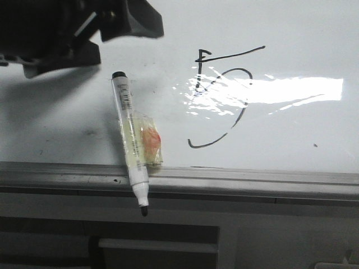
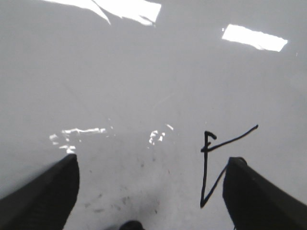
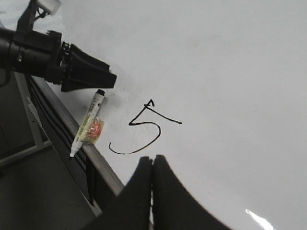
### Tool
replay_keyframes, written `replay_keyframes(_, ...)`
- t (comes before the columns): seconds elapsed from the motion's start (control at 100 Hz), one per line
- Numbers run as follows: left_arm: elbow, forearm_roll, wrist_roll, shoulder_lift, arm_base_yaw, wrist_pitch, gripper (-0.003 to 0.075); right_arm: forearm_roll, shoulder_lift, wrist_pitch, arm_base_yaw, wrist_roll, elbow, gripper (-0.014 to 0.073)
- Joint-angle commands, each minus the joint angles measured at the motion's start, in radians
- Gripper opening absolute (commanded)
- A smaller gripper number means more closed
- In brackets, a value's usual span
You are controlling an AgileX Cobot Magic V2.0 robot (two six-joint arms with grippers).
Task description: Write number 5 on whiteboard
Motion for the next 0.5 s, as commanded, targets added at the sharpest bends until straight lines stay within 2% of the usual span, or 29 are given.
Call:
replay_keyframes(0.0, -0.026, 0.002, 0.06, -0.098, 0.001, -0.067, 0.0584, -0.037, 0.008, -0.071, -0.006, 0.002, -0.022, -0.0059)
replay_keyframes(0.12, -0.026, -0.011, 0.234, -0.225, 0.003, -0.074, 0.0568, -0.048, 0.008, -0.087, -0.006, 0.002, -0.022, -0.0059)
replay_keyframes(0.24, -0.026, -0.083, 0.459, -0.368, 0.003, -0.035, 0.0479, -0.063, 0.001, -0.083, -0.006, 0.002, -0.014, -0.0058)
replay_keyframes(0.29, -0.02, -0.123, 0.578, -0.434, 0.003, 0.015, 0.0406, -0.08, -0.011, -0.076, -0.006, 0.002, 0.002, -0.005)
replay_keyframes(0.36, -0.002, -0.191, 0.704, -0.532, 0.003, 0.104, 0.0256, -0.108, -0.044, -0.071, -0.006, 0.002, 0.053, -0.0039)
replay_keyframes(0.46, 0.056, -0.237, 0.774, -0.671, 0.003, 0.219, -0.0013, -0.187, -0.106, -0.071, -0.006, 0.084, 0.166, -0.004)
replay_keyframes(0.49, 0.075, -0.237, 0.774, -0.704, 0.003, 0.244, -0.0018, -0.22, -0.129, -0.071, -0.006, 0.106, 0.21, -0.004)
